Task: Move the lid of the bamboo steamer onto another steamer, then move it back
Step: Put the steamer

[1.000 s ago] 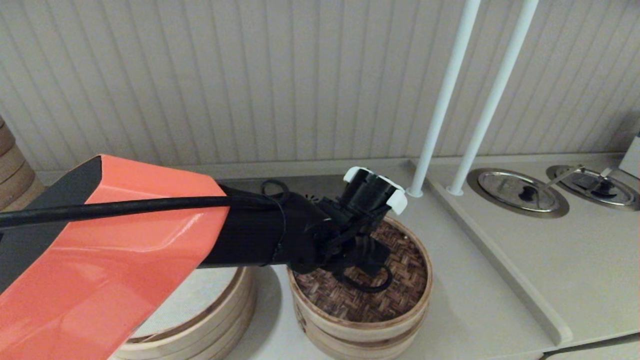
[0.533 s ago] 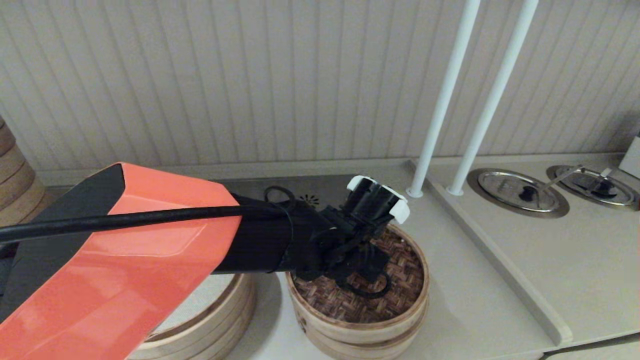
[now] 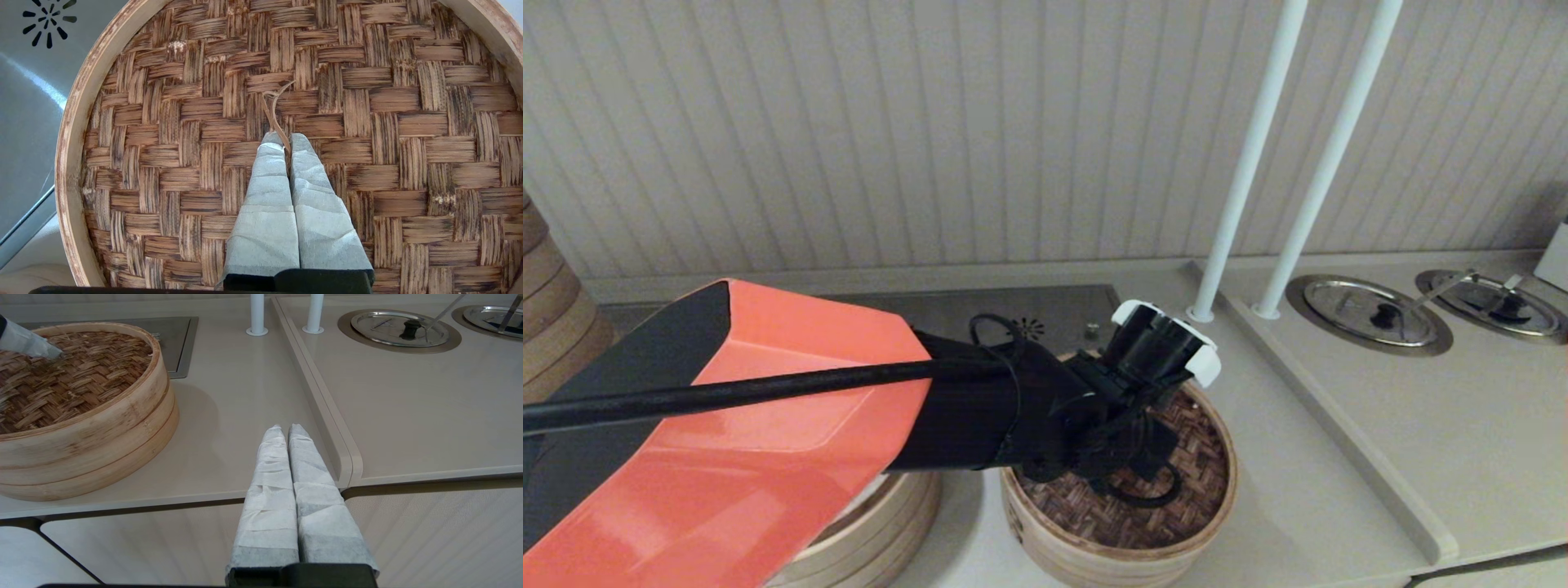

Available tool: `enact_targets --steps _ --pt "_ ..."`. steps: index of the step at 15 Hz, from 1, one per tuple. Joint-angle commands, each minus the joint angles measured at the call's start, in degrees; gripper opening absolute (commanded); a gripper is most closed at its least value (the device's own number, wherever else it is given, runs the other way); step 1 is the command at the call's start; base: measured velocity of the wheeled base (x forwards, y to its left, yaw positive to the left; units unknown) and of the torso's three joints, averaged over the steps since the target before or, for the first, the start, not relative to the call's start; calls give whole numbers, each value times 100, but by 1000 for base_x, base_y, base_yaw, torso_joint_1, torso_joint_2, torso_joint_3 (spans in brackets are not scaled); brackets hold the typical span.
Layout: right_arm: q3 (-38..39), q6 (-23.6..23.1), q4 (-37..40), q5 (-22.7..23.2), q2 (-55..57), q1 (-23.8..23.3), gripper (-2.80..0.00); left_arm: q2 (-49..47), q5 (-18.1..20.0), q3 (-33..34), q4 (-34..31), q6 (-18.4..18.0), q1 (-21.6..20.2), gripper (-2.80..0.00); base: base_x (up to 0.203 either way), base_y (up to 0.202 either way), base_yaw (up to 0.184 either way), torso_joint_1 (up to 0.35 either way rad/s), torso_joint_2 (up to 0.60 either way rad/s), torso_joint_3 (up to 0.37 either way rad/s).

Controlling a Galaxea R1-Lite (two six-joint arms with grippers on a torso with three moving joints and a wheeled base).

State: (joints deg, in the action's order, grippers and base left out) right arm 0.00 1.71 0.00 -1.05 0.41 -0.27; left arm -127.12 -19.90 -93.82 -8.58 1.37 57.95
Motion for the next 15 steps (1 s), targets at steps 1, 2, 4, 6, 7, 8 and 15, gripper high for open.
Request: enact_targets --steps 1,2,4,6,7,8,15 --pt "18 3 0 -1 2 0 -280 -5 -67 0 2 4 6 -280 0 0 0 0 0 0" --pt "18 -4 0 -1 2 0 -280 -23 -76 -1 13 4 6 -280 0 0 0 0 0 0" --pt "18 5 0 -1 2 0 -280 -41 -76 -31 23 4 -20 -280 0 0 0 0 0 0" --pt "18 -4 0 -1 2 0 -280 -58 -76 -42 23 13 -85 -280 0 0 0 0 0 0" --pt "18 -2 0 -1 2 0 -280 -58 -76 -49 14 13 -106 -280 0 0 0 0 0 0" --pt "18 5 0 -1 2 0 -280 -49 -76 -63 14 13 -117 -280 0 0 0 0 0 0" --pt "18 -1 0 -1 2 0 -280 -49 -76 -159 14 4 -196 -280 0 0 0 0 0 0"
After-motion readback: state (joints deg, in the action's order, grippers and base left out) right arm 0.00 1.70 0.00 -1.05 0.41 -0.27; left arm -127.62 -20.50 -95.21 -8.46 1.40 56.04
